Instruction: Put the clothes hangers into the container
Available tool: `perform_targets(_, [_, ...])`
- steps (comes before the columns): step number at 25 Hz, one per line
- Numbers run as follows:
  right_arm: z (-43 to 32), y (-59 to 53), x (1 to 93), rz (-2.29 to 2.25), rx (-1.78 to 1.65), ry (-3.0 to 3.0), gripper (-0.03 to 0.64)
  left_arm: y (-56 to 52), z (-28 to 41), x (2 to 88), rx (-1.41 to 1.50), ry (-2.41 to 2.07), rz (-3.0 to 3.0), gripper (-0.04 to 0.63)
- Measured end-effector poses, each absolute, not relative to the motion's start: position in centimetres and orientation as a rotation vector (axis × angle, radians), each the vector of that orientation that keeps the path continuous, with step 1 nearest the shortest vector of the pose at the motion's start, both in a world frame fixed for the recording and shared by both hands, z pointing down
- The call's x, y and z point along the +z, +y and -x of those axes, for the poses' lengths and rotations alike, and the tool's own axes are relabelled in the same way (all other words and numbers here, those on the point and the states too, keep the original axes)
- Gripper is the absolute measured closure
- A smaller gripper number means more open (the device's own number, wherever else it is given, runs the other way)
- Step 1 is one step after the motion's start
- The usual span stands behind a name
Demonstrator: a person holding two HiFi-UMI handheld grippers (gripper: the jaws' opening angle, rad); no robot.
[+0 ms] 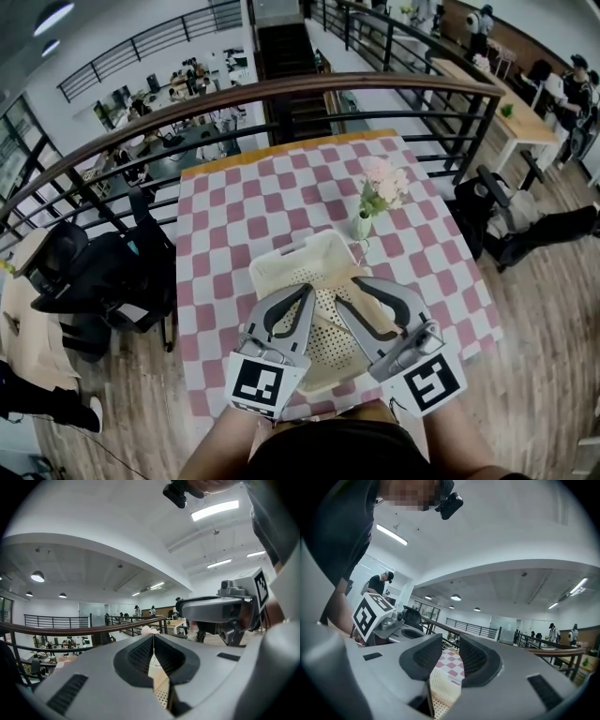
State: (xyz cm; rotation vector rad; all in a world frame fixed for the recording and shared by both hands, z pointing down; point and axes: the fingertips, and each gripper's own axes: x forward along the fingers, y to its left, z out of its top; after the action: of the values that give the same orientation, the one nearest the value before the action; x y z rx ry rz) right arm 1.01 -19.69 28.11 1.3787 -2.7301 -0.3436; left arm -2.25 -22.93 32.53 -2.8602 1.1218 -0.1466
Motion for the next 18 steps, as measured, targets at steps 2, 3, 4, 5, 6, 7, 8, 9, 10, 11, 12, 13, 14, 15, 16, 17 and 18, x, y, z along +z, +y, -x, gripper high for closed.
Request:
perform_targets(2, [-0.9,-19.6,28.1,-1.371,-0.345,-2.728,0.503,-22.9,2.3,32.5,-0.147,1.121,2.860,0.586])
perform_targets(3, [-0.8,-19.6,28.1,-1.371,-0.346,-2.728,0.509,-22.9,2.2,32.5,-0.148,1.115,2.859,0.586])
perform_targets(4, [-0.8,-19.6,28.1,-1.371,-0.347,-2.729,0.515,-22.8,2.1,32.5,-0.150,1.103,2.858,0.586])
perform_targets(5, [-0.7,-19.6,28.1,-1.371,-0.349,-2.732,0.529,-22.8,2.0,32.5,-0.151,1.089,2.856,0.586])
perform_targets(6, [-0.6,-19.6,28.1,-1.371,-0.352,-2.735,0.546,-22.7,1.9,32.5,-0.152,1.076,2.856,0.586])
perform_targets(7, [-0.4,-19.5,28.1,-1.373,-0.356,-2.736,0.553,-22.6,1.8,32.5,-0.152,1.067,2.859,0.585])
perform_targets(8, [-0.4,-19.4,28.2,-1.379,-0.358,-2.736,0.559,-22.6,1.8,32.5,-0.150,1.063,2.863,0.586])
perform_targets(9, [-0.3,-19.3,28.2,-1.385,-0.356,-2.737,0.564,-22.6,1.8,32.5,-0.146,1.062,2.867,0.586])
perform_targets(10, [-0.2,-19.2,28.2,-1.386,-0.351,-2.745,0.569,-22.6,1.8,32.5,-0.140,1.062,2.871,0.586])
perform_targets(11, [-0.1,-19.1,28.1,-1.379,-0.343,-2.759,0.576,-22.6,1.8,32.4,-0.131,1.062,2.873,0.585])
perform_targets(12, [0.1,-18.9,28.0,-1.365,-0.335,-2.779,0.581,-22.5,1.8,32.2,-0.124,1.059,2.875,0.586])
perform_targets(13, [0.3,-18.7,27.9,-1.350,-0.328,-2.799,0.584,-22.4,1.7,32.1,-0.121,1.052,2.878,0.586])
perform_targets(14, [0.4,-18.5,27.7,-1.340,-0.323,-2.814,0.584,-22.3,1.7,32.1,-0.121,1.043,2.881,0.585])
perform_targets(15, [0.4,-18.3,27.6,-1.336,-0.320,-2.823,0.585,-22.2,1.7,32.1,-0.122,1.036,2.885,0.585])
perform_targets(16, [0.3,-18.3,27.4,-1.341,-0.318,-2.828,0.586,-22.2,1.6,32.0,-0.120,1.030,2.887,0.585])
perform_targets(17, [0.1,-18.4,27.2,-1.353,-0.316,-2.831,0.586,-22.1,1.6,32.0,-0.119,1.026,2.887,0.586])
perform_targets(18, [-0.1,-18.4,27.1,-1.371,-0.313,-2.834,0.586,-22.1,1.6,31.9,-0.119,1.023,2.884,0.585])
